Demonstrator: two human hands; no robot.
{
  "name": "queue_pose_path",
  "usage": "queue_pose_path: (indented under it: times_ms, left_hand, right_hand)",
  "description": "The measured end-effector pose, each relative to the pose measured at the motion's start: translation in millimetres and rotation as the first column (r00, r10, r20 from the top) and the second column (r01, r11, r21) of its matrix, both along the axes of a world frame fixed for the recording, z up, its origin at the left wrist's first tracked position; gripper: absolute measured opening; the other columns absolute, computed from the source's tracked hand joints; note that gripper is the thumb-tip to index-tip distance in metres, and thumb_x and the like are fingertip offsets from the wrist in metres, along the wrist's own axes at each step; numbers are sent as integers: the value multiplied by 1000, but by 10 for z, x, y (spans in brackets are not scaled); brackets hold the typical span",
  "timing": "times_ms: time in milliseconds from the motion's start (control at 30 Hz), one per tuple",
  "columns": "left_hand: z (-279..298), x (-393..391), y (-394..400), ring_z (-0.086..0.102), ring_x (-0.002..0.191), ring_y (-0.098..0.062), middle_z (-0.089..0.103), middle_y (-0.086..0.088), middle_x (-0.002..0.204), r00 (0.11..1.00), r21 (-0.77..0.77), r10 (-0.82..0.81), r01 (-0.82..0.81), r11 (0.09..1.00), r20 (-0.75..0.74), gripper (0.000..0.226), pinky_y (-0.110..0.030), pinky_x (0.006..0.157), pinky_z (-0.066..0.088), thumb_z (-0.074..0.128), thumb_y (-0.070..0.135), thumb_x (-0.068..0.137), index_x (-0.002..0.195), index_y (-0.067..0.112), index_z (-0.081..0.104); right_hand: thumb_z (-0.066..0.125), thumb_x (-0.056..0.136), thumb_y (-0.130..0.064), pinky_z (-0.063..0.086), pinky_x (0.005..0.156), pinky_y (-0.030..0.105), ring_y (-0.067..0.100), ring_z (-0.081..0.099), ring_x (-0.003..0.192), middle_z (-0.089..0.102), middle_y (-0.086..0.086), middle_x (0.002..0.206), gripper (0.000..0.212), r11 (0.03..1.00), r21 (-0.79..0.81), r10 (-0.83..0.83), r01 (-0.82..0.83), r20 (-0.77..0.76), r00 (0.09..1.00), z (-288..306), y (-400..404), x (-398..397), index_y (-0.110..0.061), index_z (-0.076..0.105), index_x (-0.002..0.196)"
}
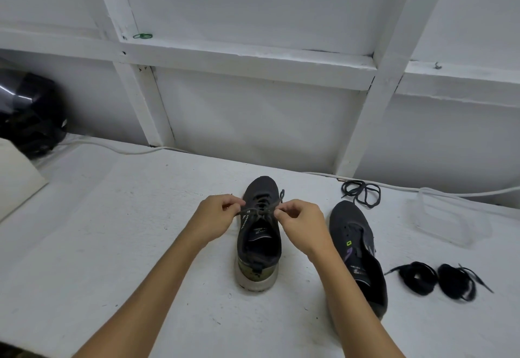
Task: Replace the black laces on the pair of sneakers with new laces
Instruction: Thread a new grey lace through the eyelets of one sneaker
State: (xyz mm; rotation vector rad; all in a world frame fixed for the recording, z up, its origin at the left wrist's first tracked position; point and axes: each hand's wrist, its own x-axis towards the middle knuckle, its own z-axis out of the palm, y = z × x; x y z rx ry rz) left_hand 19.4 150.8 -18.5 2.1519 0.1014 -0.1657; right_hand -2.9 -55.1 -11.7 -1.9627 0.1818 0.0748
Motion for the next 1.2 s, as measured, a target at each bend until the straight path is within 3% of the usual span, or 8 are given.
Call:
queue_pose_path:
  times_ms: [67,267,467,633,800,867,1000,1200]
  left_hand:
    - [-25,-13,35,60,87,-1,68,14,94,994,174,-81,67,982,71,17,-14,72,41,56,21,99,101,29,71]
    - [13,-3,86,64,83,-10,70,7,86,993,167,-91,78,983,74,13,-16,67,43,54,21,100,98,23,67]
    - [16,-5,158,62,87,2,70,14,96,987,88,-160,157,984,27,20,-15,77,46,57,16,99,99,30,71]
    - [-25,22,170,56,87,-5,60,8,92,947,374,-222,124,919,232,18,-14,73,39,56,9,96,98,22,69]
    - [34,13,149,68,79,-11,74,0,86,996,-119,-5,-6,993,-88,19,-27,70,52,54,11,99,100,21,70]
    - [28,18,206,70,80,-8,75,0,83,999,-131,-5,-1,991,-44,17,-24,71,51,59,13,97,99,24,72]
    - [-35,-11,257,63,74,8,73,8,79,992,127,-38,23,992,118,17,-3,58,41,67,13,93,90,27,75]
    - [-107,-72,255,63,68,7,72,11,78,998,-7,5,-4,1000,60,18,-12,65,44,63,19,97,95,32,75]
  right_hand:
    - [69,92,-14,59,69,24,12,68,75,74,-2,80,12,997,70,-20,26,-83,996,0,4,-37,-19,74,84]
    - [63,96,-8,57,63,24,17,70,82,75,14,94,10,917,354,-103,185,-237,966,29,9,-35,-7,72,93]
    - [60,96,-4,54,62,18,13,68,79,73,5,88,16,962,261,-23,77,-203,979,-25,-10,-109,-12,73,99]
    - [58,97,-5,60,67,24,15,68,77,74,8,90,17,973,211,-52,92,-189,981,-29,19,-97,-10,74,95]
    - [63,94,-8,61,67,26,19,72,80,76,10,88,12,975,198,-58,98,-199,978,-30,12,-102,-9,74,89]
    - [68,94,-12,59,65,23,21,74,82,76,10,86,9,978,195,-42,80,-193,980,-22,5,-112,-9,75,87]
    - [62,97,-7,61,65,26,16,68,73,70,9,78,13,962,215,-123,168,-209,970,-23,18,-93,-6,70,87]
    - [58,99,-3,60,70,24,11,66,72,68,2,79,15,988,145,-25,51,-173,985,-37,-9,-115,-9,71,97]
